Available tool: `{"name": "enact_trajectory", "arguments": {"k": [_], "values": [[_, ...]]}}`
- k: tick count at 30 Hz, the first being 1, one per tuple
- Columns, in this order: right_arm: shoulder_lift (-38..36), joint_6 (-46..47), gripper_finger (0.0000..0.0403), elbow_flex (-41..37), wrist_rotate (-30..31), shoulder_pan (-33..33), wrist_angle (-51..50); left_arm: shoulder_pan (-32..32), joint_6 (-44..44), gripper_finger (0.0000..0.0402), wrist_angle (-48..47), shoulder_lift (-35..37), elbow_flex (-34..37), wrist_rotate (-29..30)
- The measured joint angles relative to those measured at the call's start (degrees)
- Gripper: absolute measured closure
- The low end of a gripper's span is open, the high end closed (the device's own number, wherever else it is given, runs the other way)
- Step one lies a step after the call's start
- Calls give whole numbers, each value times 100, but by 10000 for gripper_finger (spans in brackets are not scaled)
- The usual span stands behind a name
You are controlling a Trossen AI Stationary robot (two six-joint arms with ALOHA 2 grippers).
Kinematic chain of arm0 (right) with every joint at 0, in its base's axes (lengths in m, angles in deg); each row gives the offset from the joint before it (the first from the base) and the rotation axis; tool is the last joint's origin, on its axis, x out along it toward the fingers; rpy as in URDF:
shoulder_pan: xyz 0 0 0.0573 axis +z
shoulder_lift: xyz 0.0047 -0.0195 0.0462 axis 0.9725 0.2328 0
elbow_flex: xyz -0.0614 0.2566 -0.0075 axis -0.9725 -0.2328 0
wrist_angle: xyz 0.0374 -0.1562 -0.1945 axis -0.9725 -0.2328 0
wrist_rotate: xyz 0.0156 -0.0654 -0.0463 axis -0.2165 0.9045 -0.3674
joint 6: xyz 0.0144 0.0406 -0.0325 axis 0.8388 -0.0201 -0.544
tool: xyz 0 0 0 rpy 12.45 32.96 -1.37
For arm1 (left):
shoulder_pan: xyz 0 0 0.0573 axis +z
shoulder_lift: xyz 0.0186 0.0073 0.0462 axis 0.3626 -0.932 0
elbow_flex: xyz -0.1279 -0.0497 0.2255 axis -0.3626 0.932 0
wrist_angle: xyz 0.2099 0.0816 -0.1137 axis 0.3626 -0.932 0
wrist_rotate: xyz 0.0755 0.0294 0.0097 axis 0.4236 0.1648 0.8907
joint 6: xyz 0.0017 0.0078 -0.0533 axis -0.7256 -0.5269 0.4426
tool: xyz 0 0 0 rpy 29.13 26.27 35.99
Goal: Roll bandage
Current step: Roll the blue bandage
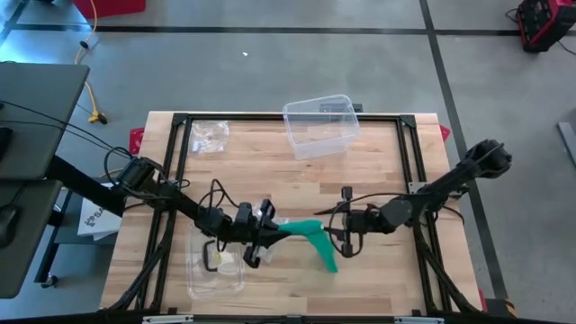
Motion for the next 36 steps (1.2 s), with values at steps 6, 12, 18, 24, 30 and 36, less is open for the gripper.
{"name": "enact_trajectory", "arguments": {"k": [6,12,18,24,30,36], "values": [[157,-186,318,26,150,-148,-31,0,151,401,-16,0,-9,-157],[141,-938,392,21,1110,-117,404,0,855,401,-491,0,-10,-164],[-270,-2095,402,21,2470,212,542,-28,1793,401,-1073,-1,-11,-71],[-919,-3276,402,19,3286,984,533,-48,2149,401,-1394,3,-11,237],[-1219,-3364,403,17,2534,1476,537,75,2373,401,-1508,7,-11,339],[-1215,-3185,403,15,1812,1503,477,267,2614,401,-2113,9,-16,617]]}}
